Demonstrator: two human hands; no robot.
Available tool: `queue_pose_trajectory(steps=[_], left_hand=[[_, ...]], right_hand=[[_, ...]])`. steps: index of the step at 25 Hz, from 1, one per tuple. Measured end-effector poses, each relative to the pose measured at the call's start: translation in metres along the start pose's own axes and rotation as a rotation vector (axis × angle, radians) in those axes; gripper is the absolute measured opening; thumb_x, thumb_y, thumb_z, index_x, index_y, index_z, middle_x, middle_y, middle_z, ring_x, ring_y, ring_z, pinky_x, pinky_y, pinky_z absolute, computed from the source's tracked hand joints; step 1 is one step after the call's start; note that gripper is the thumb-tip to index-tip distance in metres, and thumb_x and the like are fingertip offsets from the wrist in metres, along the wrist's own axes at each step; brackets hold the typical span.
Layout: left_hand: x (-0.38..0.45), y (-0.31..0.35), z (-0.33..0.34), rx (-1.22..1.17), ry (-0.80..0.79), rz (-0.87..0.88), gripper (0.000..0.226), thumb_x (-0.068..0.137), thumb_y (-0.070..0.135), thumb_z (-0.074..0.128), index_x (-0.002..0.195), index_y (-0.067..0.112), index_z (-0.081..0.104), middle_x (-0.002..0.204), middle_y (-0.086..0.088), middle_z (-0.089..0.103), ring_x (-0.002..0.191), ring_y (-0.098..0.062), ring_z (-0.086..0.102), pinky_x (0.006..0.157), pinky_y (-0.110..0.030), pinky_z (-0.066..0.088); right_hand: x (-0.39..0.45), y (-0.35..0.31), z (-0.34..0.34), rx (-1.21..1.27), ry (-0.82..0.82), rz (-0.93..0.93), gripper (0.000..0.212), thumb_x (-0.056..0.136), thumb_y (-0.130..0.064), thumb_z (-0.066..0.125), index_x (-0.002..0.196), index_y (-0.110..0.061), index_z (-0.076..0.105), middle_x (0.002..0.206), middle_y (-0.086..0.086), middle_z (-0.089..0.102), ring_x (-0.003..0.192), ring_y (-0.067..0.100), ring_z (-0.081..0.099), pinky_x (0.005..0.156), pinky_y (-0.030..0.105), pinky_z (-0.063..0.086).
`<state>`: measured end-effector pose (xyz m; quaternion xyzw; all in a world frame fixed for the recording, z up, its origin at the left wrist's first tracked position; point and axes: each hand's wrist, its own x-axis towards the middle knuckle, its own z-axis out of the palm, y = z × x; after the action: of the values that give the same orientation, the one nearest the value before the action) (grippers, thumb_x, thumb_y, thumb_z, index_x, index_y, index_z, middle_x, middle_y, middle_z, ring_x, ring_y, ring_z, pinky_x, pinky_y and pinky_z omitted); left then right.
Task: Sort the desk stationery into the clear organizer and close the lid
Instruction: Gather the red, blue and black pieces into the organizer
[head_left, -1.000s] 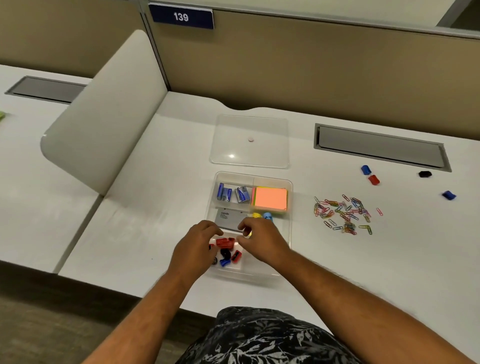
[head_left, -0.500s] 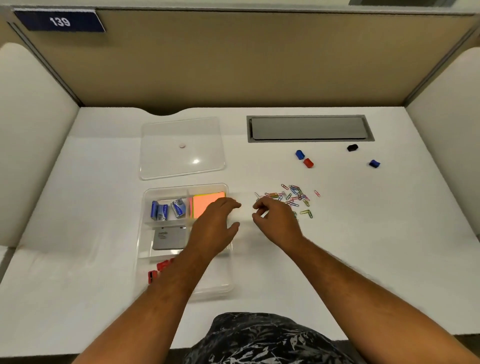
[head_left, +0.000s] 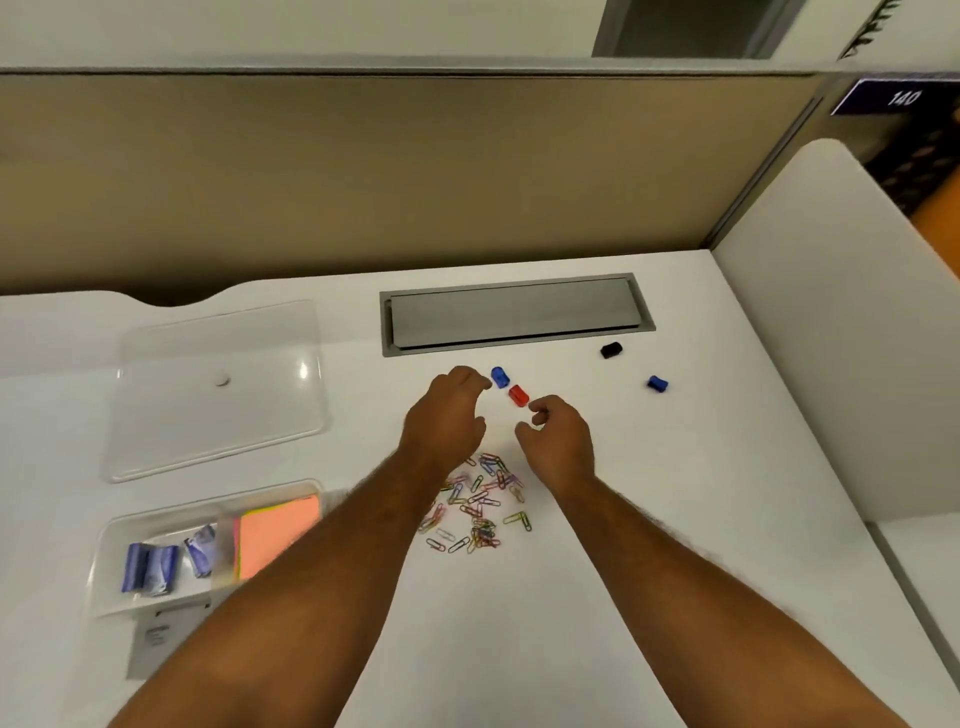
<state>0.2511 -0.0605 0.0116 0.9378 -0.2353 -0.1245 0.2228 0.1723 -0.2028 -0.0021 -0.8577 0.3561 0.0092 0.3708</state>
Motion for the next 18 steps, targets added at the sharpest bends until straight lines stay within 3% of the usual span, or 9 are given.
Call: queue_pose_trajectory(steps=[3,6,8,11,13,18], left_hand=[[0.046,0.011,0.019,0.064,-0.067,-0.010,0.065,0.092,0.010,0.067,0.150,0.031,0.044,0.163,0.006,0.032,0.143,-0.021,0.038,0.107,-0.036,0.046],[0.070,0.007,0.034,0.178,-0.161,0.073,0.072,0.093,0.007,0.065,0.154,0.033,0.036,0.166,0.008,0.023,0.146,-0.023,0.034,0.107,-0.040,0.046],[0.077,-0.002,0.039,0.229,-0.191,0.144,0.059,0.095,0.011,0.060,0.149,0.029,0.044,0.158,0.005,0.036,0.136,-0.023,0.042,0.098,-0.038,0.051],[0.078,-0.015,0.040,0.298,-0.178,0.183,0.030,0.095,0.013,0.059,0.123,0.024,0.058,0.124,0.000,0.055,0.106,-0.020,0.053,0.078,-0.032,0.053],[0.072,-0.021,0.042,0.285,-0.168,0.171,0.024,0.095,0.015,0.061,0.118,0.023,0.060,0.115,0.000,0.057,0.099,-0.018,0.053,0.077,-0.031,0.054],[0.033,-0.018,0.031,0.125,-0.077,0.117,0.025,0.094,0.018,0.065,0.117,0.025,0.063,0.118,0.005,0.060,0.102,-0.015,0.055,0.084,-0.031,0.054]], right_hand=[[0.042,0.004,0.007,0.007,-0.042,0.075,0.053,0.092,-0.030,0.076,0.139,-0.020,0.054,0.137,0.005,0.061,0.119,0.023,0.064,0.104,0.034,0.054],[0.064,0.008,0.022,-0.057,-0.076,0.024,0.059,0.090,-0.038,0.077,0.141,-0.022,0.051,0.138,0.004,0.056,0.120,0.025,0.062,0.104,0.039,0.054],[0.071,0.010,0.028,-0.107,-0.053,-0.010,0.049,0.092,-0.041,0.074,0.134,-0.023,0.057,0.131,0.004,0.057,0.115,0.025,0.062,0.100,0.039,0.055],[0.069,0.014,0.033,-0.154,-0.023,-0.039,0.033,0.096,-0.040,0.069,0.123,-0.021,0.063,0.122,0.003,0.061,0.108,0.021,0.062,0.095,0.036,0.057],[0.063,0.017,0.033,-0.149,-0.013,-0.040,0.031,0.097,-0.039,0.068,0.122,-0.020,0.064,0.122,0.003,0.062,0.108,0.020,0.062,0.097,0.035,0.056],[0.032,0.020,0.028,-0.037,-0.075,-0.056,0.032,0.094,-0.038,0.072,0.119,-0.019,0.067,0.119,0.002,0.064,0.103,0.017,0.064,0.096,0.032,0.056]])
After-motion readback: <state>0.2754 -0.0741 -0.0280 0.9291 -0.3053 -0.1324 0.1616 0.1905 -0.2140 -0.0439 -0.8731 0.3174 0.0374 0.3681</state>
